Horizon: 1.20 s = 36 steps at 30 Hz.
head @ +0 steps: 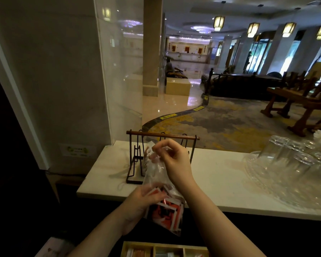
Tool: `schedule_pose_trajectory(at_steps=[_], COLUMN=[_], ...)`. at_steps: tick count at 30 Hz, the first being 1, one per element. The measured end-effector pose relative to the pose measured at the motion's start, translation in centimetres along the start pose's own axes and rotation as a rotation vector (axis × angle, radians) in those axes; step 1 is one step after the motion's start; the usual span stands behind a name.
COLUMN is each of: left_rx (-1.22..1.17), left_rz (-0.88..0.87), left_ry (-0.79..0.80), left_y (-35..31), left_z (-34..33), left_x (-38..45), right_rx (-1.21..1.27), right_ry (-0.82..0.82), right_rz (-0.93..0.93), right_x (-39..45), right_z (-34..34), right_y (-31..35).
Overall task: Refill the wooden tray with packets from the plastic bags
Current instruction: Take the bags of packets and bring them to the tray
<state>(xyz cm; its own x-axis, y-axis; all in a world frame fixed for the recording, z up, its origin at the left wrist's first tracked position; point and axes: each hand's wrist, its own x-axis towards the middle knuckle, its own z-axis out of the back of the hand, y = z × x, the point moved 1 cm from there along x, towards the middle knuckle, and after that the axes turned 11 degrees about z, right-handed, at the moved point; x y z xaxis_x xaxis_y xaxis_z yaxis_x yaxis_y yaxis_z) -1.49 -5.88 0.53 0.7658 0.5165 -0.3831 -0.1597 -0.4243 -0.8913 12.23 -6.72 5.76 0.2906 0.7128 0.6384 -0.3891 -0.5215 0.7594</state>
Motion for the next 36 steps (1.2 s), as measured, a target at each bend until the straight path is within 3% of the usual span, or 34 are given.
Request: schedule_pose_trajectory(at_steps=[7, 10, 12, 17, 23, 36], left_rx=[-0.030, -0.030, -0.050, -0.140, -0.174, -0.165], left_rz=[-0.044, -0.063, -0.068, -0.018, -0.007, 0.061], left_ry=[-0.290, -0.415, -0.515, -0.705, -0.759, -0.731], left_y=[0.8, 0.9, 0.9, 0.6, 0.5, -1.1], left_z=[1.9, 3.6, 4.8, 6.7, 6.9, 5.6], left_x=[-0.4, -0.6, -0.7, -0.7, -0.2, 1.7], right_rx=[-0.119, -0.340, -0.504, -0.806, -1.032, -1.046], right_ry=[-0.050, -0.053, 0.030, 0.417, 0.521, 0.530], right_rz=[-0.111, -0.085, -0.046, 0.029, -0.102, -0.092], right_x=[0.5, 0.6, 0.8, 0.6, 1.0, 0.5], right_z=[-0.6, -0.8, -1.2, -3.6, -5.2, -5.3], right_y=[-2.5, -3.4, -3.7, -4.6, -6.3, -6.8])
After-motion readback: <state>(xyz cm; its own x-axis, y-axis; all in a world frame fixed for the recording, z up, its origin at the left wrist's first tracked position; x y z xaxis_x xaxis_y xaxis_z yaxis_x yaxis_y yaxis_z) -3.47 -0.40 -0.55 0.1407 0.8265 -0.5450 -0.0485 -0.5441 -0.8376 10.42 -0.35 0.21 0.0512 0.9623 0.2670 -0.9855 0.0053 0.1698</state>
